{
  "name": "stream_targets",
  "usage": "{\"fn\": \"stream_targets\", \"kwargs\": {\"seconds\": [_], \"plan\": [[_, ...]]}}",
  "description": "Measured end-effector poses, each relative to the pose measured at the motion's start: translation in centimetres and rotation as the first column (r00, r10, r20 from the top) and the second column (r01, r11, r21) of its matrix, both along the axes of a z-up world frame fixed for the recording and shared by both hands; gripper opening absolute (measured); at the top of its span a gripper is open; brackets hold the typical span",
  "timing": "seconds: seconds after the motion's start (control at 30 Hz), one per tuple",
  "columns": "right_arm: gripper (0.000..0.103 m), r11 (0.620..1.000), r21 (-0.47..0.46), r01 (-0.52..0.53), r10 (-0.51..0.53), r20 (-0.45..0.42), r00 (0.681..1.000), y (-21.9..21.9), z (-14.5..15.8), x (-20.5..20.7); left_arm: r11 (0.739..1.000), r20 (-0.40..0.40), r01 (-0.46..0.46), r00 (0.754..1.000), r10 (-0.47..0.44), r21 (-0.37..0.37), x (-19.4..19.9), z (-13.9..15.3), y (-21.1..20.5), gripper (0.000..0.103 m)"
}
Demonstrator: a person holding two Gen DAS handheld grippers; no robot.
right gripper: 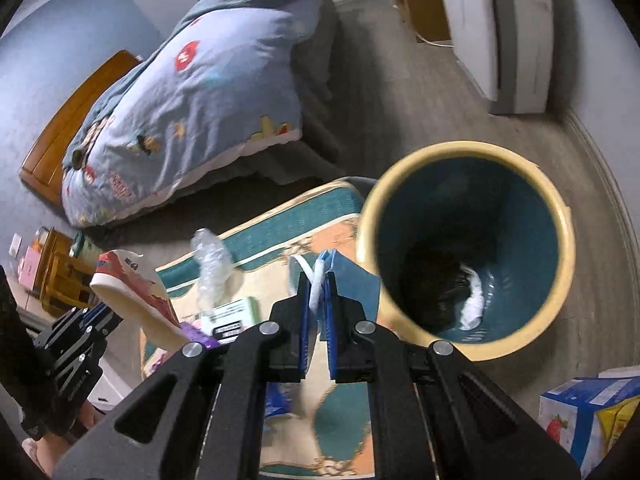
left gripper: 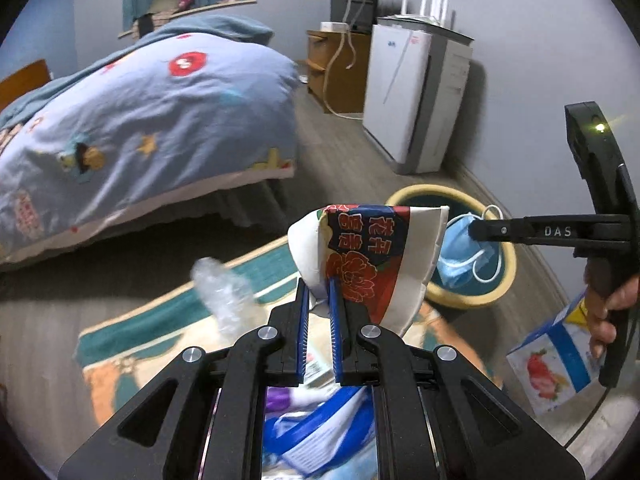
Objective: Collect trash
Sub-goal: 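Carry the mask and wrapper over the bin and open both tools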
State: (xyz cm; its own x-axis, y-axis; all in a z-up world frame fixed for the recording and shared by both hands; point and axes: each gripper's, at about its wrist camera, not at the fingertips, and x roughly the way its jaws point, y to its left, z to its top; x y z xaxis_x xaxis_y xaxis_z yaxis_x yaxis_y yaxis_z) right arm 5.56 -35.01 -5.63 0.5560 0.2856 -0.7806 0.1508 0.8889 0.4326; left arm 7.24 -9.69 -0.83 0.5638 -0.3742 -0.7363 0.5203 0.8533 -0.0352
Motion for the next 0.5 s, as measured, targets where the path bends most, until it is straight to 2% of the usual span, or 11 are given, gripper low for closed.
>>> {"fn": "stream_targets", "kwargs": {"seconds": [0.5], "plan": [[0.006,0.99,-0.023,0.138,-0.139,-0.048,0.989,-8.4,-2.5,-0.7,0.993,-0.046,0.111,0.993,-0.108,0.051,1.2,-3.7,-9.3,0.011]]}}
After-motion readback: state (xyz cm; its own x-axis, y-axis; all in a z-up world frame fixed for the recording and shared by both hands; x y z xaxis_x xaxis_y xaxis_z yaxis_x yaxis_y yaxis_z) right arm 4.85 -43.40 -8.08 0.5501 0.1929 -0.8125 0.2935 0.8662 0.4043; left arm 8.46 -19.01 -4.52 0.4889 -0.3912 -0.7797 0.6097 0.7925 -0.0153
